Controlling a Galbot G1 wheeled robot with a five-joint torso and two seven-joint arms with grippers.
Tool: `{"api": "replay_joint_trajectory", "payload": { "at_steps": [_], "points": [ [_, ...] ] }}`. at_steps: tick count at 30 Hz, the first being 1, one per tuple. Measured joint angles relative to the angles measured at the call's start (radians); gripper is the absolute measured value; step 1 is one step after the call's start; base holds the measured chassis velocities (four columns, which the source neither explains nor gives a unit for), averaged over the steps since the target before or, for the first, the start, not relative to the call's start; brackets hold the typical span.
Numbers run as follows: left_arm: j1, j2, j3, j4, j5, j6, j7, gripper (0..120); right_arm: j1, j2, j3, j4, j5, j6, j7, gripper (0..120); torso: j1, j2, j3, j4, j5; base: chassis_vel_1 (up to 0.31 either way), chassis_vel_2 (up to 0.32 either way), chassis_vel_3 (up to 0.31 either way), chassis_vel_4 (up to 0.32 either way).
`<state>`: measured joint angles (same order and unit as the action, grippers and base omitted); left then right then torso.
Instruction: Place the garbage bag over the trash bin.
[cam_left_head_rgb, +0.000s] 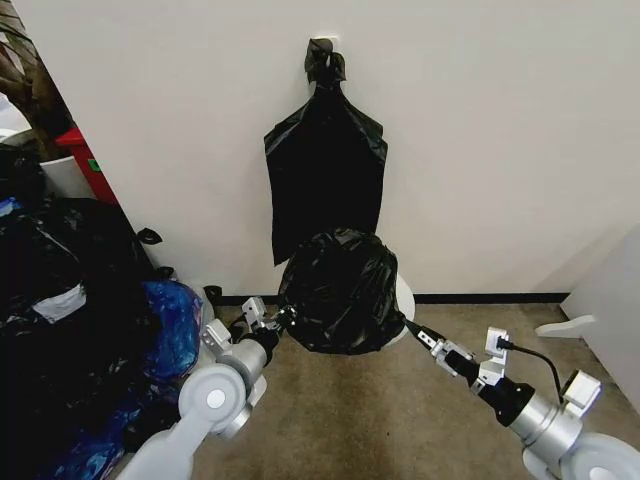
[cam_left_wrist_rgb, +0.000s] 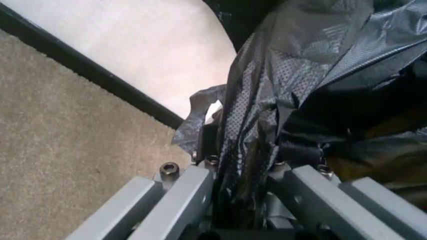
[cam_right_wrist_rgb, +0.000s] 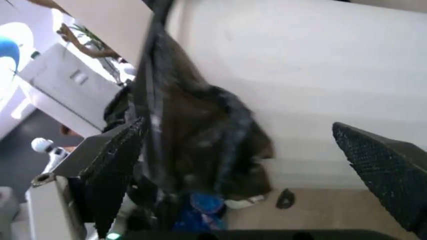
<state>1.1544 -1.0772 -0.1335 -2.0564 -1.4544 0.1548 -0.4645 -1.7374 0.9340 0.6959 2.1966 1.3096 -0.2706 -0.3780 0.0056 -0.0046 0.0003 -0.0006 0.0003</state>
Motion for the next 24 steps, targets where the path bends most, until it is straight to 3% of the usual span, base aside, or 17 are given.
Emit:
{"api": "replay_joint_trajectory", "payload": {
  "at_steps": [20,24],
  "points": [
    [-0.041,0.001,0.024,0.012,-0.003,0.012,0.001,1,0.046,0.008,-0.016,-0.033,-0.023,0.011,0.016,62,0.0,0.0,0.0,0.0,-0.0002,0.0,0.0,0.0,0.0],
    [-0.039,-0.002,0.024,0.013,0.011,0.013,0.0,1,0.042,0.008,-0.018,-0.02,-0.023,0.011,0.016,46,0.0,0.0,0.0,0.0,-0.0002,0.0,0.0,0.0,0.0]
  ]
}}
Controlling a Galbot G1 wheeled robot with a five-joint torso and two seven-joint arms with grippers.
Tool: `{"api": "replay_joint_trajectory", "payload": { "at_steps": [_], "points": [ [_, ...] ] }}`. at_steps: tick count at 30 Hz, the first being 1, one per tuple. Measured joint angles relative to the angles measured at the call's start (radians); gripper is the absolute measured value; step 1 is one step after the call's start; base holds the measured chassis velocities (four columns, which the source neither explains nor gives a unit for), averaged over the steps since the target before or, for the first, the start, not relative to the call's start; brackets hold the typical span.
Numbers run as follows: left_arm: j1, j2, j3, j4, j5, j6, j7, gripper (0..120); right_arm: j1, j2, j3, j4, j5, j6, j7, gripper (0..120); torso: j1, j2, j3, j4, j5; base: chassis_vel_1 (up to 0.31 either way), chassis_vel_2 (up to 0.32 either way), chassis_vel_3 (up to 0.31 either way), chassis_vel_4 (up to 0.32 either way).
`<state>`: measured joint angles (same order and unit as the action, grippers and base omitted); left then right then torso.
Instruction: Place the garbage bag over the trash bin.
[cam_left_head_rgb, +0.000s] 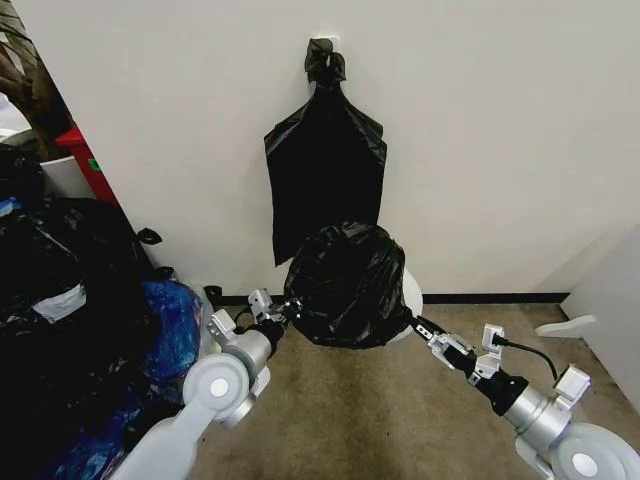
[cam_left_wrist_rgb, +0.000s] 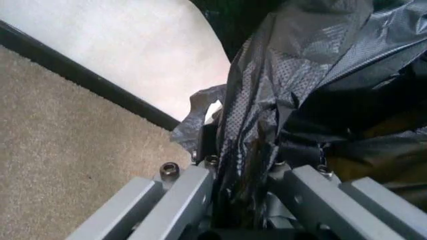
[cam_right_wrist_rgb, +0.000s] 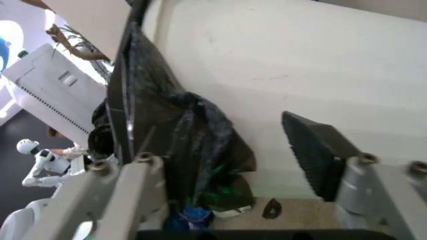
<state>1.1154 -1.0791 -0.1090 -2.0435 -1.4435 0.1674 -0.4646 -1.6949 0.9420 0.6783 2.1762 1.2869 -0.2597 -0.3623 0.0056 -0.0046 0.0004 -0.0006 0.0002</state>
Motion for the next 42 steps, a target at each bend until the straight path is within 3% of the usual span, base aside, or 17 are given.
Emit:
{"api": "replay_joint_trajectory", "payload": {
  "at_steps": [3,5,10,14,25,42],
  "points": [
    [0.004,-0.002,0.001,0.0,0.01,0.0,-0.001,1,-0.002,0.0,-0.002,0.008,0.0,-0.001,0.0,32,0.0,0.0,0.0,0.0,0.0,0.0,0.0,0.0,0.0],
    [0.004,-0.002,0.001,0.0,0.012,0.0,-0.002,1,-0.002,0.0,-0.003,0.01,0.0,-0.001,0.0,31,0.0,0.0,0.0,0.0,0.0,0.0,0.0,0.0,0.0],
    [0.007,-0.001,0.001,-0.002,0.02,0.0,-0.005,1,-0.006,0.001,-0.004,0.022,0.004,-0.001,0.001,8,0.0,0.0,0.0,0.0,0.0,0.0,0.0,0.0,0.0],
    [0.006,-0.001,0.001,-0.002,0.021,0.0,-0.006,1,-0.007,0.002,-0.006,0.027,0.006,-0.001,0.002,0,0.0,0.0,0.0,0.0,0.0,0.0,0.0,0.0,0.0],
    [0.0,-0.006,0.006,0.002,0.026,-0.004,-0.008,1,-0.004,0.005,-0.016,0.041,-0.021,0.002,0.023,0,0.0,0.0,0.0,0.0,-0.0001,0.0,0.0,0.0,0.0],
    [0.001,0.0,0.004,-0.019,0.017,-0.002,-0.012,1,0.006,0.002,-0.01,-0.091,-0.135,0.03,0.072,0,0.0,0.0,0.0,-0.0002,-0.0003,0.0,0.0,0.0,0.0]
  ]
}}
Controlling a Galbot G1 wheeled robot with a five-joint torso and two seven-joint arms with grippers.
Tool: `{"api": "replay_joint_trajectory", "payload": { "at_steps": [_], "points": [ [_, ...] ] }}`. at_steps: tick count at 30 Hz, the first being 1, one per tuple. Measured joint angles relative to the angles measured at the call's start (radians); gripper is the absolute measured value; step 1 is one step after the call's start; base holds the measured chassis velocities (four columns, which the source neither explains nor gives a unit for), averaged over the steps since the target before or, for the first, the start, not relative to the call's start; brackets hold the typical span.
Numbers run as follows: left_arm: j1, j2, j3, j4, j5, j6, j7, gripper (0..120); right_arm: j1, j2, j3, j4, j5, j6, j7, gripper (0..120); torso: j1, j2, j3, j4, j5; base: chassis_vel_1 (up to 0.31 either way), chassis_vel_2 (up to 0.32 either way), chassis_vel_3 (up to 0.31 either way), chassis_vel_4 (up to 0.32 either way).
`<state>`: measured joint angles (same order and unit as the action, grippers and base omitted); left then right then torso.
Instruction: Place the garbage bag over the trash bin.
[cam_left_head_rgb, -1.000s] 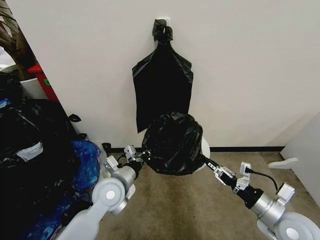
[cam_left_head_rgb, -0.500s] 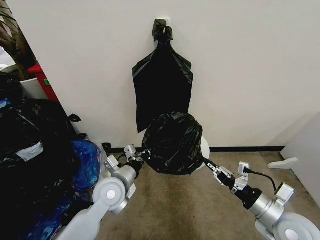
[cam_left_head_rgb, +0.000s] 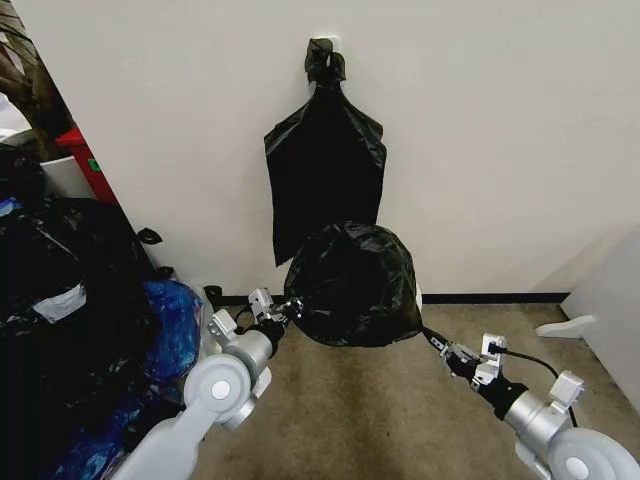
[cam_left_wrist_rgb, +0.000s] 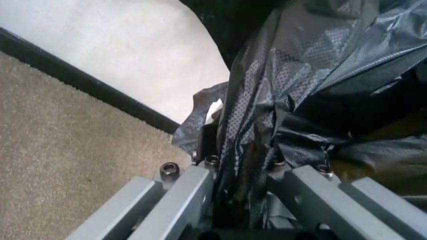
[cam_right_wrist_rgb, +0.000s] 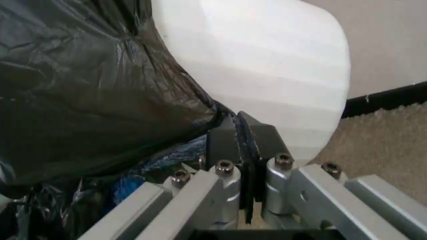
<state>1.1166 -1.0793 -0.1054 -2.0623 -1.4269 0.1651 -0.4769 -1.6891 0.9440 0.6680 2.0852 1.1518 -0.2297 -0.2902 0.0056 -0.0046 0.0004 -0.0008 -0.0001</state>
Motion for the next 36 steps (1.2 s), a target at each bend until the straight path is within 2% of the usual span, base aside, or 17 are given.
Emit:
{"api": "replay_joint_trajectory", "payload": {
  "at_steps": [2,3,4,12,16,22,24,27,28,30,36],
  "points": [
    [0.003,0.001,0.0,-0.008,-0.001,0.0,-0.001,1,0.012,0.004,-0.003,-0.039,-0.026,0.012,0.003,0,0.0,0.0,0.0,0.0004,-0.0003,0.0,0.0,0.0,0.0],
    [0.005,0.001,0.001,-0.013,-0.001,0.0,-0.001,1,0.016,0.005,-0.005,-0.066,-0.04,0.018,0.008,0,0.0,0.0,0.0,0.0006,0.001,0.0,0.0,0.0,0.0],
    [0.007,0.001,0.001,-0.017,-0.001,0.0,-0.001,1,0.019,0.007,-0.006,-0.081,-0.047,0.024,0.01,0,0.0,0.0,0.0,-0.0002,0.0011,0.0,0.0,0.0,0.0],
    [0.012,0.004,0.001,-0.027,-0.003,0.0,-0.005,1,0.001,0.015,-0.001,-0.092,-0.078,0.042,0.011,0,0.0,0.0,0.0,0.0004,0.0005,0.0,0.0,0.0,0.0],
    [0.008,0.003,-0.002,-0.026,-0.024,0.0,-0.008,1,-0.033,0.019,0.015,-0.054,-0.076,0.047,0.007,1,0.0,0.0,0.0,0.0001,0.0003,0.0,0.0,0.0,0.0],
    [-0.005,-0.001,-0.025,0.006,-0.142,0.002,-0.014,1,-0.111,0.031,0.062,0.04,-0.011,0.089,-0.109,28,0.0,0.0,0.0,0.0001,0.0001,0.0,0.0,0.0,0.0],
    [-0.007,-0.002,-0.026,0.009,-0.152,0.003,-0.014,1,-0.118,0.031,0.067,0.047,0.002,0.093,-0.128,30,0.0,0.0,0.0,0.0003,0.0002,0.0,0.0,0.0,0.0],
    [-0.016,-0.006,-0.029,0.018,-0.203,0.012,-0.015,1,-0.143,0.034,0.09,0.076,0.076,0.094,-0.213,45,0.0,0.0,0.0,0.0,0.0002,0.0,0.0,0.0,0.0],
    [-0.016,-0.005,-0.028,0.019,-0.214,0.018,-0.015,1,-0.144,0.036,0.093,0.082,0.101,0.088,-0.222,50,0.0,0.0,0.0,0.0,0.0001,0.0,0.0,0.0,0.0],
    [-0.016,-0.005,-0.028,0.019,-0.216,0.02,-0.015,1,-0.142,0.037,0.093,0.083,0.113,0.085,-0.223,51,0.0,0.0,0.0,0.0001,0.0001,0.0,0.0,0.0,0.0],
    [-0.008,-0.002,-0.024,0.011,-0.223,0.033,-0.01,1,-0.088,0.039,0.087,0.065,0.147,0.046,-0.203,78,0.0,0.0,0.0,0.0003,0.0004,0.0,0.0,0.0,0.0]
  ]
}}
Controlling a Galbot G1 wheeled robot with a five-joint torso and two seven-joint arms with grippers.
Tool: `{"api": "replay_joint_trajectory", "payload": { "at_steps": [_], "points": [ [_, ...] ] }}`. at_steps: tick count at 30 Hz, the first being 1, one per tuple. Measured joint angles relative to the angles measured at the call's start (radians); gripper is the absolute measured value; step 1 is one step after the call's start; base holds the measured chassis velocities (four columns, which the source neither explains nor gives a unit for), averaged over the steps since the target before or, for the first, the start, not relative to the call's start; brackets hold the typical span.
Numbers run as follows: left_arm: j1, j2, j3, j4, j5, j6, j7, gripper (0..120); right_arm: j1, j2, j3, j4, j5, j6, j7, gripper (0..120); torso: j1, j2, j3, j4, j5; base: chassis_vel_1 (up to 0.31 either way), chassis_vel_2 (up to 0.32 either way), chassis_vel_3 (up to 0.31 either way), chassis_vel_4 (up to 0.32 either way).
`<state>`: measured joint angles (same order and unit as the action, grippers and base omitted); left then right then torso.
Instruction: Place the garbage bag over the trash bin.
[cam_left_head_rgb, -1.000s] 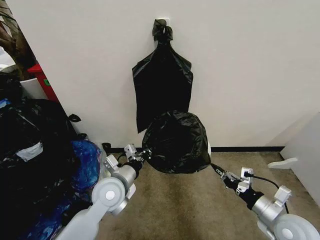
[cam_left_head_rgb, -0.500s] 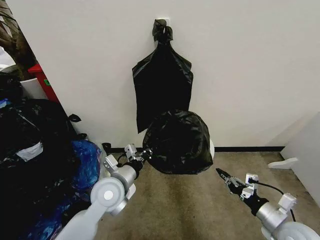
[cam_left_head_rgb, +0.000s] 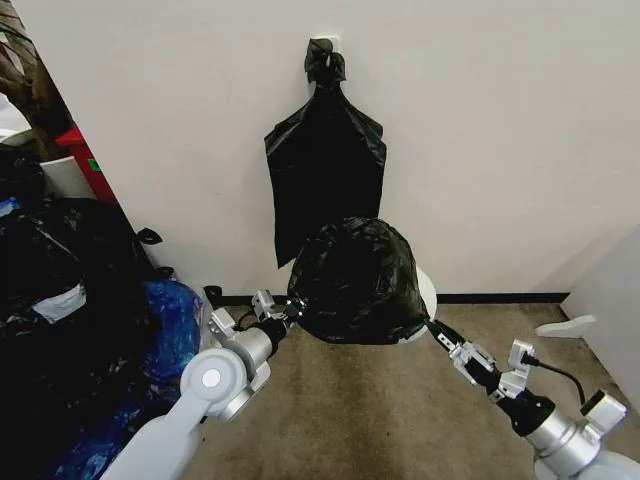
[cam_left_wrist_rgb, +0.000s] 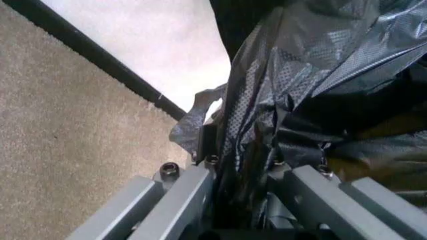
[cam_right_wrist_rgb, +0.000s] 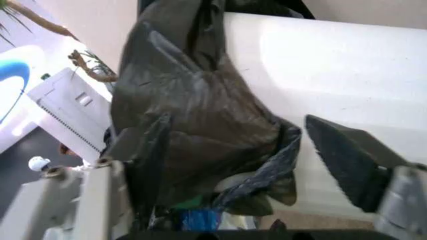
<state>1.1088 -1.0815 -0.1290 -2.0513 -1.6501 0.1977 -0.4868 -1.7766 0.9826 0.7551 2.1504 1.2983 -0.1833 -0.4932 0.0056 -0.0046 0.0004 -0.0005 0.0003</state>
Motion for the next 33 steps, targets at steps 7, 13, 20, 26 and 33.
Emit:
{"api": "replay_joint_trajectory", "payload": {
  "at_steps": [7,13,20,26,33],
  "points": [
    [0.01,0.003,-0.002,-0.011,0.004,0.001,0.002,1,0.008,-0.003,-0.006,-0.01,-0.003,-0.007,0.01,98,0.0,0.0,0.0,-0.0001,0.0,0.0,0.0,0.0,0.0],
    [0.01,0.002,0.003,-0.017,0.008,0.001,0.001,1,0.007,-0.002,-0.011,-0.012,-0.017,-0.007,0.008,100,0.0,0.0,0.0,-0.0001,-0.0001,0.0,0.0,0.0,0.0],
    [0.012,0.002,0.006,-0.027,0.017,0.001,0.001,1,0.006,0.004,-0.017,-0.009,-0.024,-0.008,0.005,100,0.0,0.0,0.0,-0.0002,-0.0001,0.0,0.0,0.0,0.0],
    [0.02,0.002,0.006,-0.03,0.031,0.001,0.001,1,0.004,0.013,-0.023,0.007,-0.032,-0.011,0.005,85,0.0,0.0,0.0,-0.0002,-0.0002,0.0,0.0,0.0,0.0],
    [0.023,0.003,0.006,-0.033,0.039,0.0,0.002,1,0.001,0.018,-0.028,0.018,-0.038,-0.013,0.005,61,0.0,0.0,0.0,-0.0001,-0.0001,0.0,0.0,0.0,0.0]
  ]
}}
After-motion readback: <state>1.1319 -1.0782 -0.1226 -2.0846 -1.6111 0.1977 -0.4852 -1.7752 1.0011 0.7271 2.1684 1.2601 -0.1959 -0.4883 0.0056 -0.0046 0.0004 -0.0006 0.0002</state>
